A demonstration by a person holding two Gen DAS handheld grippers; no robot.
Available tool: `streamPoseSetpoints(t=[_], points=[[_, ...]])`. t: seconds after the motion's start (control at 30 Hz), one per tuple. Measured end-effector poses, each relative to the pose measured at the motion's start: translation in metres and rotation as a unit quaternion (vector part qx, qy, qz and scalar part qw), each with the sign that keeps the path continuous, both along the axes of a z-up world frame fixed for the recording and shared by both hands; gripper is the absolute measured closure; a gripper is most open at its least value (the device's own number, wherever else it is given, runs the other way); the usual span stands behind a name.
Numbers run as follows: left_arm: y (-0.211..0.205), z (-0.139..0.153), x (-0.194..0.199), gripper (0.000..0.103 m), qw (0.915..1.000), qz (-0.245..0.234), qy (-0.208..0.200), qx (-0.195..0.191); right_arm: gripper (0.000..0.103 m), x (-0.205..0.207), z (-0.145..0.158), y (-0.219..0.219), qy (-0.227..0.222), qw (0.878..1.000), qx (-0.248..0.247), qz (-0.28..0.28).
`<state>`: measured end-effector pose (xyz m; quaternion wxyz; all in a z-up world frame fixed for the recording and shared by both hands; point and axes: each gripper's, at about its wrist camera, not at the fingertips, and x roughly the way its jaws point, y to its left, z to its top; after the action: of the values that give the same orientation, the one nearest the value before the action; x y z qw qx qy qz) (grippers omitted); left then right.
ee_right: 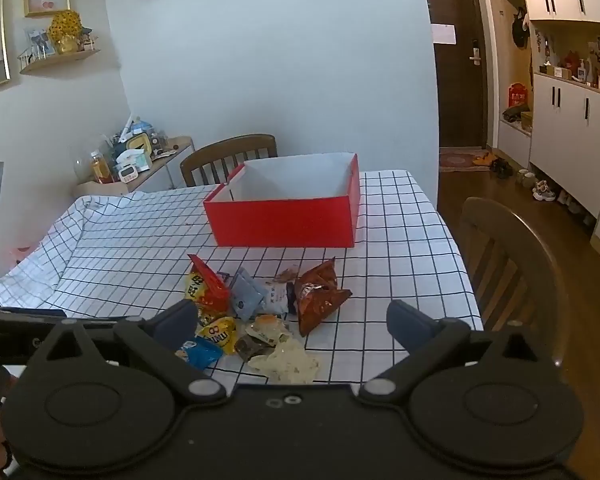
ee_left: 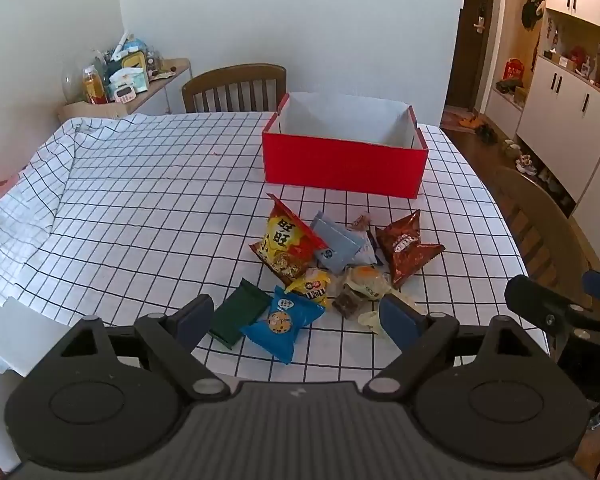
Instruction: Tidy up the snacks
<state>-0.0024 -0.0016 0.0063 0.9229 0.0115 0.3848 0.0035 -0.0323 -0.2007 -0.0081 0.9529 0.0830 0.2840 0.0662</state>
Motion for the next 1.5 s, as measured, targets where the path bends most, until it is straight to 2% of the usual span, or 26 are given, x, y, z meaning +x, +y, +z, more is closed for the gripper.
streamPoseSetpoints(t=[1.5], points=[[0.0010,0.0063,-0.0093,0.013,0.9997,0.000,-0.021,-0.010,0.002,-0.0090,0.0076,0.0063,-0.023,1.000,-0.010,0.002]])
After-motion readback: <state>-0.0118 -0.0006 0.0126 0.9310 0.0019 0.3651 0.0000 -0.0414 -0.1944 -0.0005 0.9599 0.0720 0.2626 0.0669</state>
